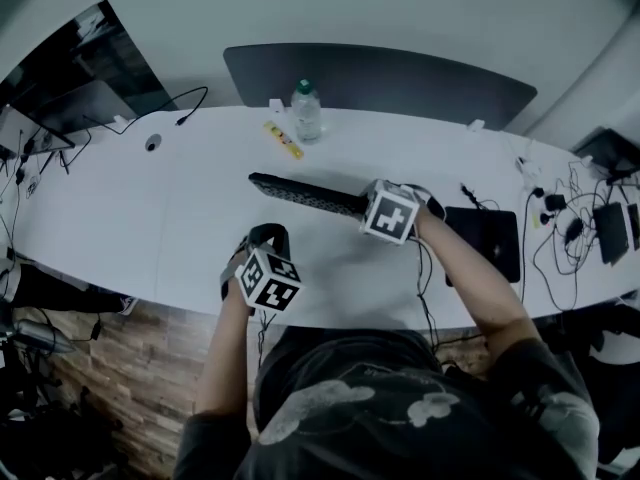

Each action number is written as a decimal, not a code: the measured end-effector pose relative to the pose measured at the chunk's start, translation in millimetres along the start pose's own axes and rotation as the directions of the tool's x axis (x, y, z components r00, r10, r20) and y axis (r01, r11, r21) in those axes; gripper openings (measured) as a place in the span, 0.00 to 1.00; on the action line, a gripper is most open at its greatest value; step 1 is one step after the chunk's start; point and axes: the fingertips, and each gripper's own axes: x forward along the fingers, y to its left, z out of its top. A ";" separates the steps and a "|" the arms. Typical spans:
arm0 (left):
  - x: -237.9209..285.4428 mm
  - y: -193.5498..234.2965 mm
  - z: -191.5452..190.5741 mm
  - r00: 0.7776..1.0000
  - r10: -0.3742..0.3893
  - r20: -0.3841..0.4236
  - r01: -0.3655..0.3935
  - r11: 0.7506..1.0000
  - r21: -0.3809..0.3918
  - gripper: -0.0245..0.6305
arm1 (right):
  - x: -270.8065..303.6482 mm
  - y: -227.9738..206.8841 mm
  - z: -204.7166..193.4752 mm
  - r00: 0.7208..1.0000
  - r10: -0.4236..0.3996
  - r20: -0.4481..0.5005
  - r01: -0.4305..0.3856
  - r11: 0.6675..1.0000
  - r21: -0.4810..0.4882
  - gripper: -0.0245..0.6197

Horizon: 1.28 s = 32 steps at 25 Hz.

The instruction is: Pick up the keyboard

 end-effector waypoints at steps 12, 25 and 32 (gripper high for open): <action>-44.9 -55.0 0.0 0.979 0.202 -0.022 -0.202 0.952 -0.232 0.04 | -48.1 31.0 -13.5 0.972 -0.004 0.234 0.022 0.997 -0.077 0.14; -84.9 -113.0 -25.1 0.949 0.305 -0.085 -0.313 0.861 -0.401 0.04 | -79.1 62.2 -11.2 0.931 0.057 0.361 -0.029 0.996 -0.084 0.14; -116.2 -118.3 -47.4 0.937 0.343 -0.070 -0.326 0.782 -0.531 0.04 | -101.4 76.7 1.2 0.901 0.023 0.433 -0.031 0.999 0.013 0.14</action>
